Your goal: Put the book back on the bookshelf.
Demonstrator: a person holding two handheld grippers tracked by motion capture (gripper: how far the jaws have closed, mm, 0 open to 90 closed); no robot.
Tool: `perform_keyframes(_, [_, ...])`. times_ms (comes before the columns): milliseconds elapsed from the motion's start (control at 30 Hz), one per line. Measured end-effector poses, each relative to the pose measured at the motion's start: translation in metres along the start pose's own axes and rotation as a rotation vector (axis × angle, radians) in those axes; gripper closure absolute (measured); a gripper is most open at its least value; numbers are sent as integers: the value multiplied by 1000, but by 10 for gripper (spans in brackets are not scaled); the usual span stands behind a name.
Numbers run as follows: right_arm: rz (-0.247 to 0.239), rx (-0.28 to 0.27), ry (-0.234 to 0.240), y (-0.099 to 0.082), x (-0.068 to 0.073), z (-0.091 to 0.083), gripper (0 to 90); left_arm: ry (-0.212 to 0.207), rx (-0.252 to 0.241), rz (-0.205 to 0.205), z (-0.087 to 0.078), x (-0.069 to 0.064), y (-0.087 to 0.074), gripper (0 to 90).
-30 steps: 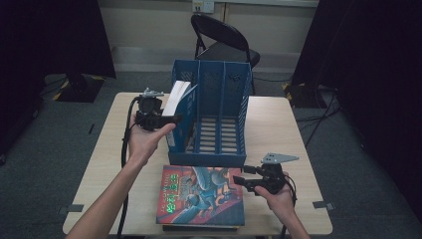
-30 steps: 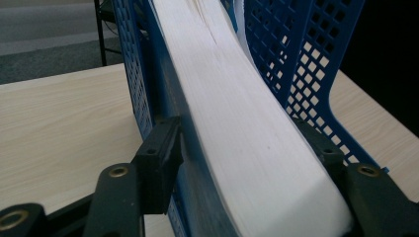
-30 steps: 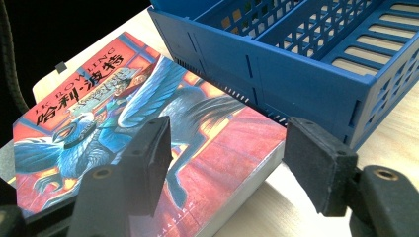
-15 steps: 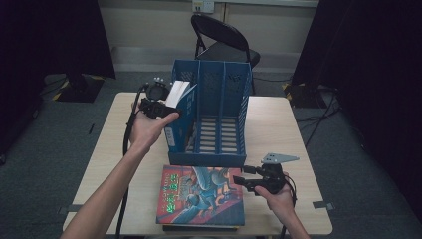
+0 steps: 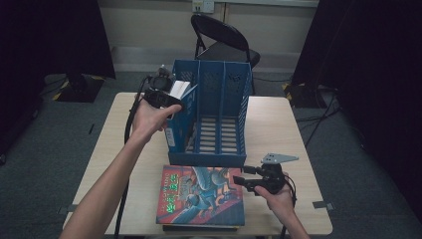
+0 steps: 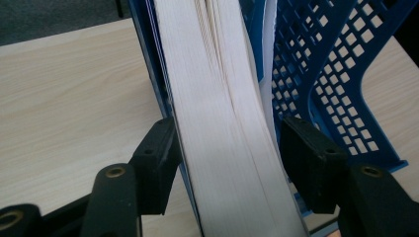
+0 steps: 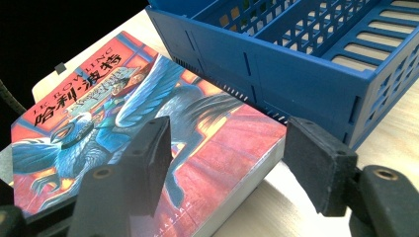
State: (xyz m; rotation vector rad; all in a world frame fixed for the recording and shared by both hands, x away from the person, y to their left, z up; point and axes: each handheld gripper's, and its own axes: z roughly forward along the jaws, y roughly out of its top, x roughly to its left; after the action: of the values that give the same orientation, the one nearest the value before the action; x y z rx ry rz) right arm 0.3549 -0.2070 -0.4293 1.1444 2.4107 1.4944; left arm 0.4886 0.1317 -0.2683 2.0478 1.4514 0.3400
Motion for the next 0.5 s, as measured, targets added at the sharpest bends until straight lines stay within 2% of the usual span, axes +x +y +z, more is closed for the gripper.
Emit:
perform_keyframes(100, [1, 2, 0, 0, 0, 0, 349, 15, 40, 2, 4, -3, 5, 379])
perform_keyframes(133, [1, 2, -1, 0, 0, 0, 349, 20, 39, -7, 5, -3, 6, 380])
perform_keyframes(167, [1, 2, 1, 0, 0, 0, 349, 25, 36, -6, 6, -3, 7, 390])
perform_keyframes(200, [1, 2, 2, 0, 0, 0, 349, 37, 57, 5, 9, -3, 9, 407])
perform_keyframes(233, [0, 1, 5, 0, 0, 0, 351, 30, 64, -13, 10, -1, 10, 419])
perform_keyframes(300, [4, -3, 7, 0, 0, -1, 350, 37, 73, -14, 11, -1, 12, 441])
perform_keyframes(367, [5, -3, 9, 0, -1, -1, 351, 44, 100, -38, 12, -1, 14, 467])
perform_keyframes(400, [6, -2, 9, 0, -2, -1, 351, 45, 130, -40, 13, -1, 16, 472])
perform_keyframes(467, [7, 1, 11, -1, -1, -1, 352, 68, 150, -31, 15, -2, 19, 515])
perform_keyframes(500, [4, 0, 12, -1, -1, 0, 352, 61, 154, -41, 15, -3, 21, 497])
